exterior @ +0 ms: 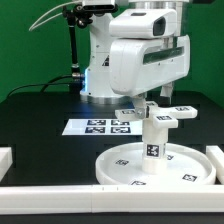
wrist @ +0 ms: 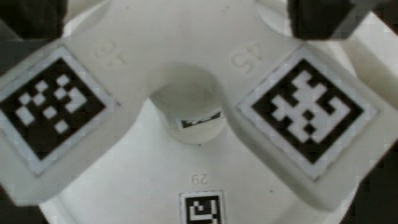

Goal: Assemble round table

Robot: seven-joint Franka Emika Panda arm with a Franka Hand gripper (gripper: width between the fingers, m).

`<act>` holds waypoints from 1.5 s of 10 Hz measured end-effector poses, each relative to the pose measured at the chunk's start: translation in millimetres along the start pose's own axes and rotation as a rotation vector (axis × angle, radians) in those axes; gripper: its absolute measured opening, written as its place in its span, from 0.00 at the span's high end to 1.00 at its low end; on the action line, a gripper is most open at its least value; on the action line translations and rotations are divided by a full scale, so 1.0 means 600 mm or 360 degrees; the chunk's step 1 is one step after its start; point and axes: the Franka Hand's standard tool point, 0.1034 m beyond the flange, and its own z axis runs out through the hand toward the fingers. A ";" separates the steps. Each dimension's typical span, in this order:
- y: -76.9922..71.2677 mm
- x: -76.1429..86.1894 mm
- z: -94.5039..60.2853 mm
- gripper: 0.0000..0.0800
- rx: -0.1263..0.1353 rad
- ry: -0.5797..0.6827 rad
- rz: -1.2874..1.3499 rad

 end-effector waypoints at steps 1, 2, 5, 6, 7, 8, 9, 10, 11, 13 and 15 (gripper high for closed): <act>0.001 0.000 0.000 0.42 -0.0001 0.0001 0.0002; 0.002 -0.002 0.000 0.45 -0.0001 0.0000 0.0005; 0.004 -0.004 0.000 0.45 -0.0001 0.0000 0.0014; 0.004 -0.004 0.000 0.45 -0.0001 0.0000 0.0040; 0.005 -0.004 0.000 0.45 -0.0001 0.0000 0.0050; 0.004 -0.005 0.000 0.45 0.0006 0.0001 0.0176; 0.003 -0.006 0.000 0.45 0.0013 -0.0005 0.0407; 0.000 -0.006 0.000 0.45 0.0028 -0.0019 0.0613; -0.002 -0.003 0.000 0.45 0.0031 -0.0025 0.0829; -0.010 0.009 -0.002 0.45 0.0021 -0.0022 0.1136; -0.002 0.012 -0.001 0.45 -0.0015 0.0026 0.1377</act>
Offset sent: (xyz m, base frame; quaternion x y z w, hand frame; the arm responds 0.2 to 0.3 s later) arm 0.0000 0.0000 0.0000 0.0000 0.0000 0.0000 1.0000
